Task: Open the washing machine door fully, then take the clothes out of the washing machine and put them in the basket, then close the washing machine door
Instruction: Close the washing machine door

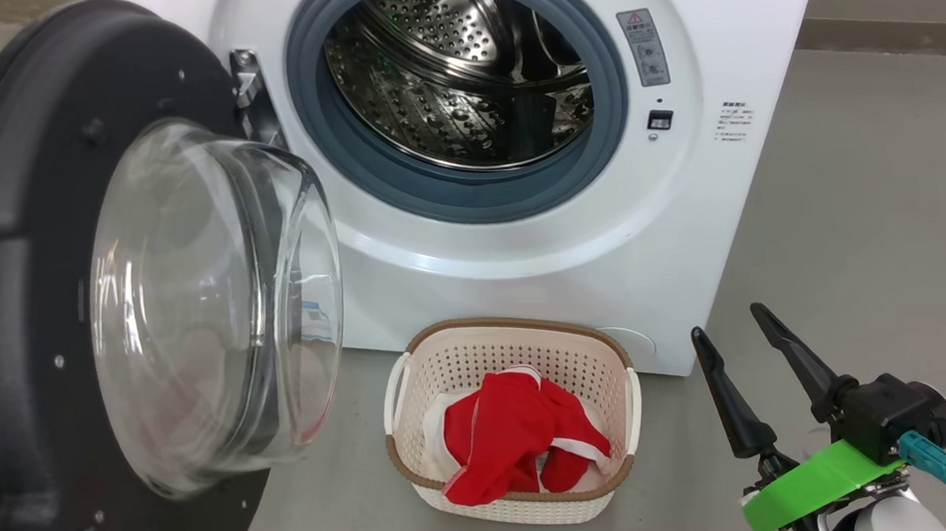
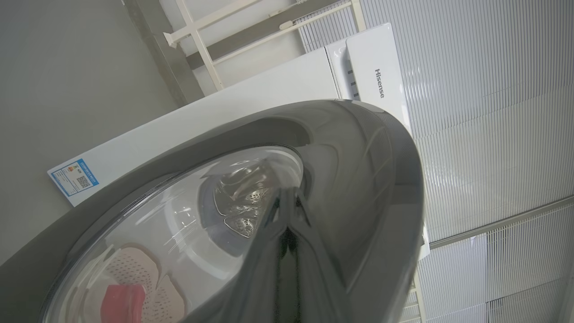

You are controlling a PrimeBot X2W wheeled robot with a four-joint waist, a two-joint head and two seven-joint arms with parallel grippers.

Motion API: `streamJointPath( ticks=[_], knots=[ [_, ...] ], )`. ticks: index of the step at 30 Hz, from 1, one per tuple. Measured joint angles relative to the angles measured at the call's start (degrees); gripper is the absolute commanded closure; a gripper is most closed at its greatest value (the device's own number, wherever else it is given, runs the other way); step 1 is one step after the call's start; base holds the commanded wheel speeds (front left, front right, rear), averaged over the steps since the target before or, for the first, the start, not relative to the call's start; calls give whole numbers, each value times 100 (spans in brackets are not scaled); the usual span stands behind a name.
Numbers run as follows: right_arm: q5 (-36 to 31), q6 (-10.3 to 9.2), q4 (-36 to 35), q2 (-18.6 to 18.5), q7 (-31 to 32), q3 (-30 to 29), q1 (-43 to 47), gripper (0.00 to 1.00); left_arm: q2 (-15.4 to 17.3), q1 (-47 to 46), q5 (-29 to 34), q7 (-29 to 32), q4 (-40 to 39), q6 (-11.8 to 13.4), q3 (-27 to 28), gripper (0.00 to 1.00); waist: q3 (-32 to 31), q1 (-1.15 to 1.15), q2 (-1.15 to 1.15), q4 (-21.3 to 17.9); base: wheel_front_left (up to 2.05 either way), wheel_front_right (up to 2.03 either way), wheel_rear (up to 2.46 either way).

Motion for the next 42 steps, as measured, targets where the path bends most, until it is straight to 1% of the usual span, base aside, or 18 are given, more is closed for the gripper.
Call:
streamJointPath(
  ticks=[3,6,11,15,16,19,24,27,34,42],
  knots=[
    [0,0,3,-1,0,1,36,0,-127,180,-44,64,-436,87,-68,100,17,0,0,-51,0,0,0],
    [4,0,32,-1,0,-3,51,0,-189,333,-73,62,-769,194,-164,100,51,0,0,-104,0,0,0],
    [4,0,69,-4,0,-14,47,0,-236,497,-367,2,-1180,319,-386,100,129,0,0,-203,0,0,0],
    [4,0,94,-5,0,-15,42,0,-252,709,-631,-179,-1391,380,-657,100,178,0,0,-315,0,0,0],
    [5,0,109,-4,0,-22,39,0,-256,835,-803,-316,-1488,420,-848,100,196,0,0,-374,0,0,0],
    [5,0,124,-4,0,-41,37,0,-259,1040,-976,-520,-1647,486,-1114,100,220,0,0,-460,0,0,0],
    [5,0,141,-4,0,-54,32,0,-258,1310,-1203,-837,-1897,549,-1466,100,252,0,0,-579,0,0,0],
    [5,0,143,-5,0,-62,32,0,-255,1390,-1518,-961,-1978,626,-1625,100,270,0,0,-640,0,0,0],
    [7,0,170,-19,0,-55,12,0,-255,1553,-1739,-1209,-2161,630,-1938,100,298,0,0,-818,0,0,0],
    [7,0,182,-23,0,-62,-52,0,-254,1563,-1909,-1403,-2162,623,-2245,100,315,0,0,-1018,0,0,0]
  ],
)
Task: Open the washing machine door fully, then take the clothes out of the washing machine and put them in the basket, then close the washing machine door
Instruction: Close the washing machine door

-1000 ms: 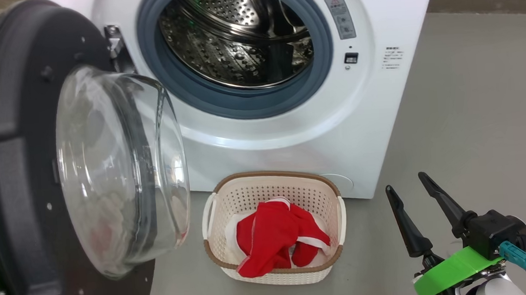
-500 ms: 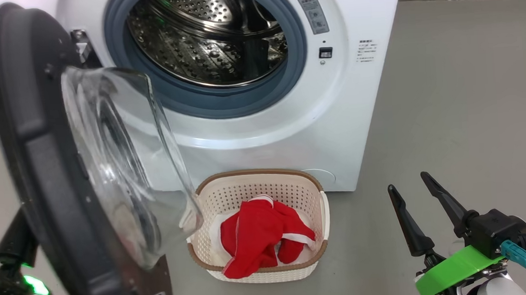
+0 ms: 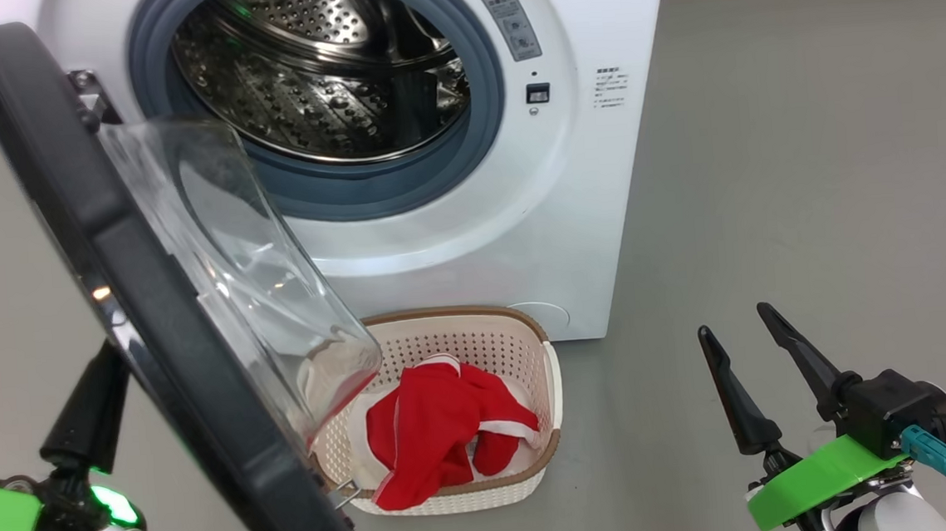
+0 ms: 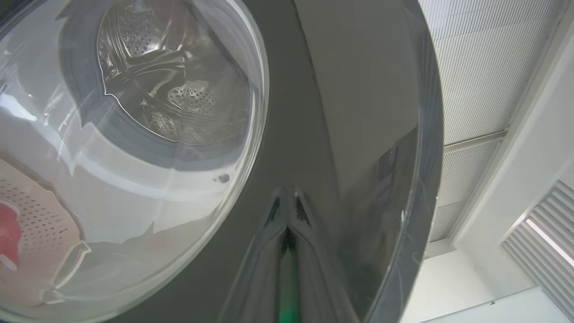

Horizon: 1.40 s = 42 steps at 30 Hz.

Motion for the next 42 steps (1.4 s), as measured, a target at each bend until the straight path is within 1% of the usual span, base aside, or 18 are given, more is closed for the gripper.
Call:
streamJointPath(
  ticks=[4,8,10,11,12,13,14,17,19,22,24,27,31,34,37,40,42],
  knots=[
    [0,0,2,0,0,-13,0,0,0,1,-11,-58,46,-10,-88,100,-22,0,0,-44,0,0,0],
    [0,0,4,1,0,-25,0,0,-2,6,-10,-255,121,-13,-96,100,-43,0,0,-51,0,0,0],
    [0,0,7,3,0,-31,0,0,-1,18,29,-364,188,-56,-76,100,-56,0,0,-46,0,0,0],
    [0,0,8,3,0,-29,1,0,-1,25,113,-455,224,-93,-66,96,-67,0,0,-43,0,0,0],
    [-1,0,9,3,0,-29,1,0,5,41,230,-563,249,-156,-58,66,-78,0,0,-39,0,0,0],
    [-1,0,10,5,0,-27,1,0,47,82,410,-667,272,-214,-75,39,-89,0,0,-33,0,0,0],
    [-1,0,15,5,0,-27,2,0,127,151,668,-756,303,-338,-121,0,-101,0,0,-25,0,0,0],
    [-1,0,30,14,0,-27,5,0,177,289,1046,-1050,431,-697,-146,0,-140,1,0,-2,0,0,0],
    [-1,0,35,16,0,-26,8,0,197,353,1299,-1238,497,-870,-177,0,-169,0,0,9,0,0,0],
    [-1,0,35,24,0,-24,10,0,198,382,1471,-1635,531,-1049,-156,0,-205,0,0,20,0,0,0],
    [0,0,35,26,0,-22,12,0,275,462,1875,-1997,493,-1162,-190,0,-223,0,0,18,0,0,0],
    [0,0,35,29,0,-15,14,0,493,719,2695,-2682,505,-1196,-335,0,-250,0,0,11,0,0,0],
    [1,0,38,29,0,30,25,0,779,1060,3741,-3590,650,-1212,-790,0,-280,0,0,-23,0,0,0],
    [5,0,42,22,0,33,29,0,1059,1215,4766,-4181,951,-1212,-1051,0,-296,0,0,-43,0,0,0],
    [10,0,42,21,0,34,30,0,1117,1234,5486,-4398,1110,-1202,-1122,0,-304,0,0,-59,0,0,0],
    [16,0,42,20,0,40,30,0,1103,1234,6045,-4444,1180,-1109,-1112,0,-310,0,0,-77,0,0,0],
    [16,0,43,20,0,57,30,0,964,1234,6236,-4444,1125,-1110,-990,0,-308,1,0,-92,0,0,0]
  ],
)
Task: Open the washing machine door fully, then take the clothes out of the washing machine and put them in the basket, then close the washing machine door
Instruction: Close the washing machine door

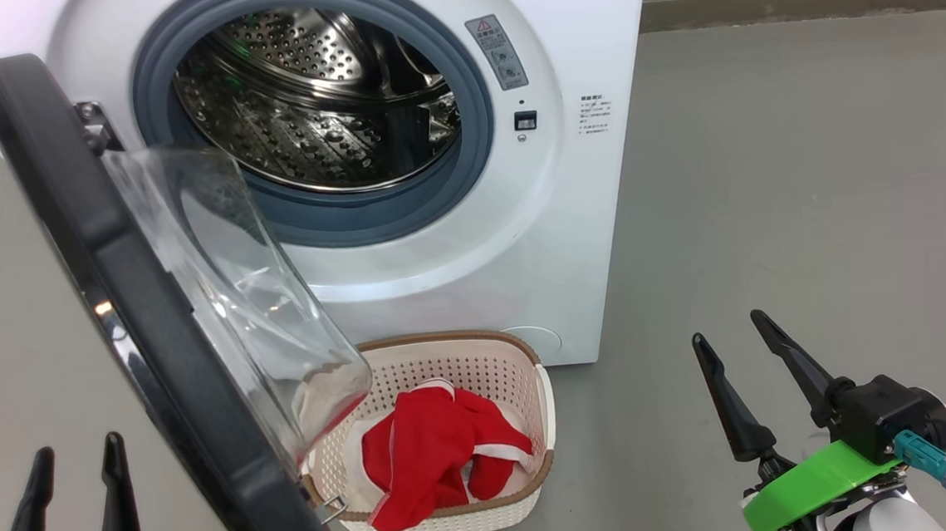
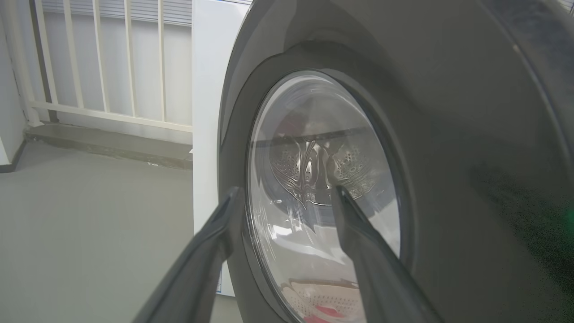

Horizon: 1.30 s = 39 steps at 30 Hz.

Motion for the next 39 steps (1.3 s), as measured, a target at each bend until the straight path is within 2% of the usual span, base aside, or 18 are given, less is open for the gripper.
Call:
streamJointPath(
  ticks=[7,14,22,39],
  knots=[
    [0,0,8,-2,0,7,0,0,-390,66,714,-1,-35,-11,409,0,15,0,0,-36,0,0,0],
    [0,0,19,-1,0,19,0,0,-566,228,1350,-16,42,-100,435,0,16,0,0,-27,0,0,0],
    [24,0,30,-3,0,53,-1,0,-666,400,1484,-16,187,-103,430,0,-5,0,0,-29,0,0,0],
    [36,0,52,-16,0,116,-1,0,-667,417,1494,-16,263,-103,423,0,-66,0,0,-66,0,0,0]
  ],
)
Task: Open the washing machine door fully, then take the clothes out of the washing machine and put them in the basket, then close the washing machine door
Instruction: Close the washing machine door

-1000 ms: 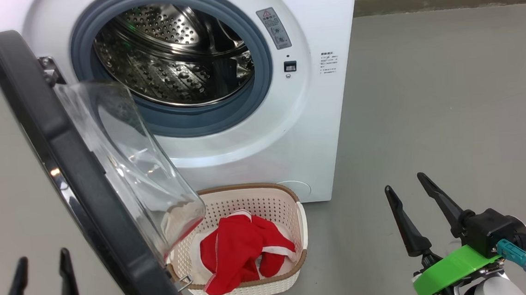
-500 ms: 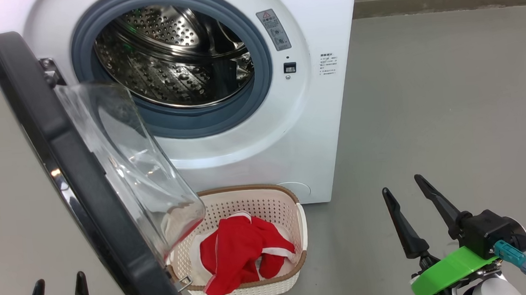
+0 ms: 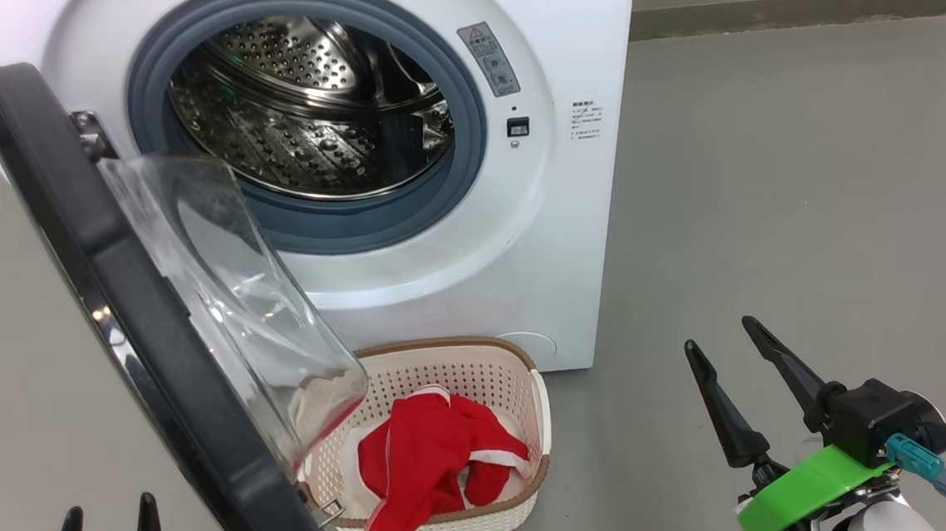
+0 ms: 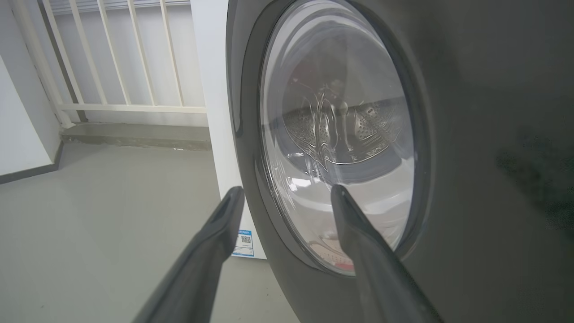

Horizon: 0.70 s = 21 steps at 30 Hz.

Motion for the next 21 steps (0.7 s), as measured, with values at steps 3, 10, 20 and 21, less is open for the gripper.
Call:
streamJointPath(
  ticks=[3,10,20,21],
  knots=[
    [34,0,0,2,0,0,0,0,0,3,47,0,-1,0,1,0,-1,0,0,-2,0,0,0],
    [49,0,0,4,0,1,0,0,8,12,138,0,1,-1,-8,0,-2,0,0,-2,0,0,0],
    [143,0,-2,4,0,-3,1,0,-58,-1,52,0,252,3,40,100,7,0,0,10,0,0,0],
    [153,0,-3,4,0,-3,1,0,-81,-18,-7,0,249,29,83,100,12,0,0,15,0,0,0]
  ],
)
